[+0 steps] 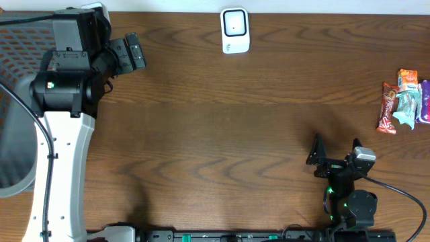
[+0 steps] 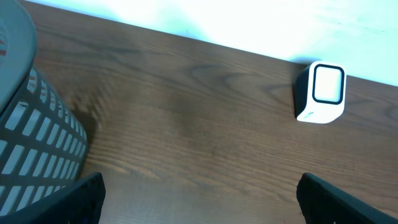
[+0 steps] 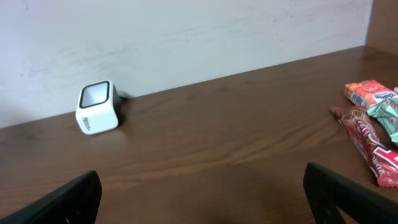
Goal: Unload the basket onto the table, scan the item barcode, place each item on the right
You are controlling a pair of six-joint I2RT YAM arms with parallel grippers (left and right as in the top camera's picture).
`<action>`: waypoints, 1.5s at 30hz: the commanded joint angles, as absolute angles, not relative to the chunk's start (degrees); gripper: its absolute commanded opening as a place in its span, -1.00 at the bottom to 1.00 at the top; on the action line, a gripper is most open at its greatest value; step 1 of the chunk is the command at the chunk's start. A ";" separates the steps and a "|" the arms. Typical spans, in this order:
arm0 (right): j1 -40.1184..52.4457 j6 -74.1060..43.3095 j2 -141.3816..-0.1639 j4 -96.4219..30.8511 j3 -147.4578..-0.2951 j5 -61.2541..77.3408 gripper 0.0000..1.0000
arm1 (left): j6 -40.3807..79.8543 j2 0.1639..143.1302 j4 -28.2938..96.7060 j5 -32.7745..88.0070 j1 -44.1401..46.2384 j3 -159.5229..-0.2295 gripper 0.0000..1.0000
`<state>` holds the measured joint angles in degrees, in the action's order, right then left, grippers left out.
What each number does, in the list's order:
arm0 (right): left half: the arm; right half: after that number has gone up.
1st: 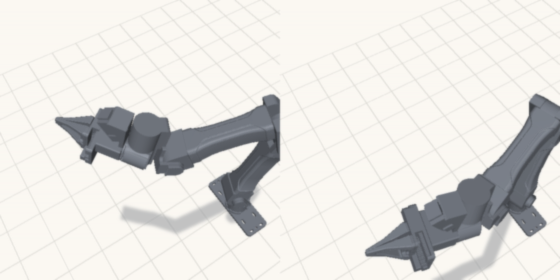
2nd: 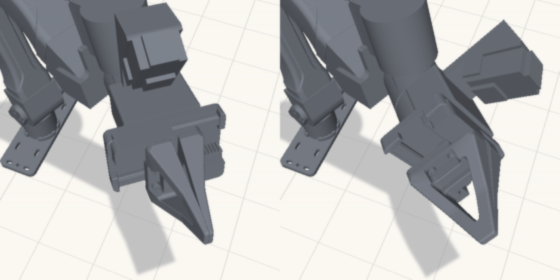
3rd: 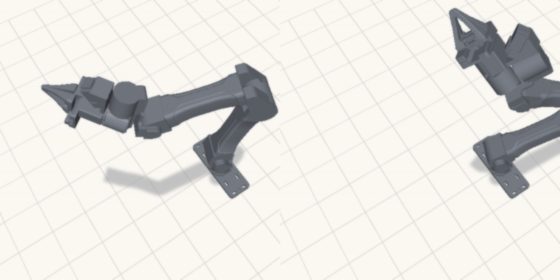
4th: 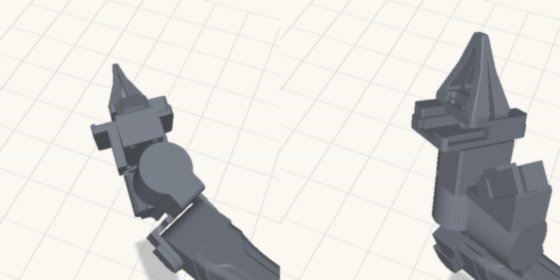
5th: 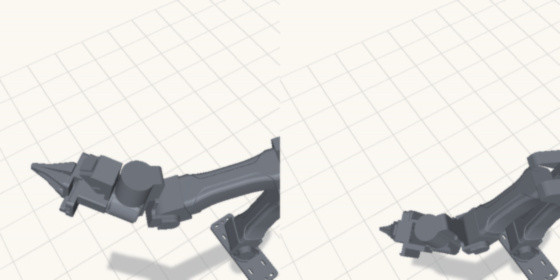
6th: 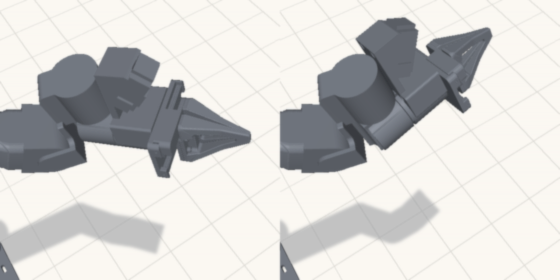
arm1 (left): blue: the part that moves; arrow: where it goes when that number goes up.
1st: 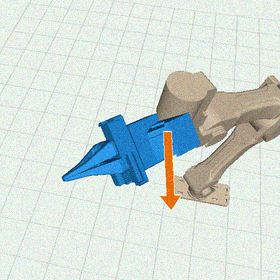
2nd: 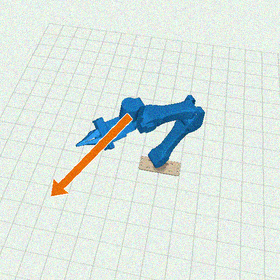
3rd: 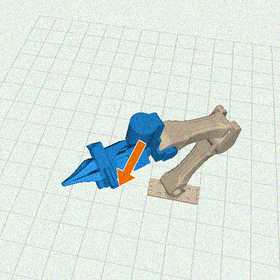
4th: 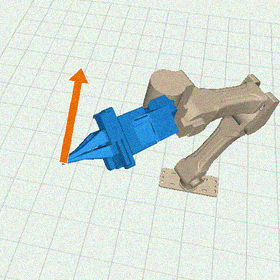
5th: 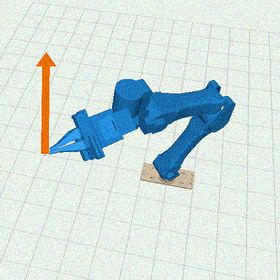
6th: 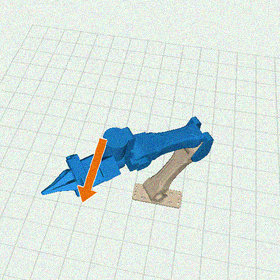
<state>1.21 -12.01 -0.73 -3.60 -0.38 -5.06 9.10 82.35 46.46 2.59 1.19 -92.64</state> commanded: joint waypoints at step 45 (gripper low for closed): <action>2.17 0.25 -0.27 -4.43 -0.27 -0.93 0.98 | 9.30 82.67 46.46 1.89 1.04 -93.23 0.96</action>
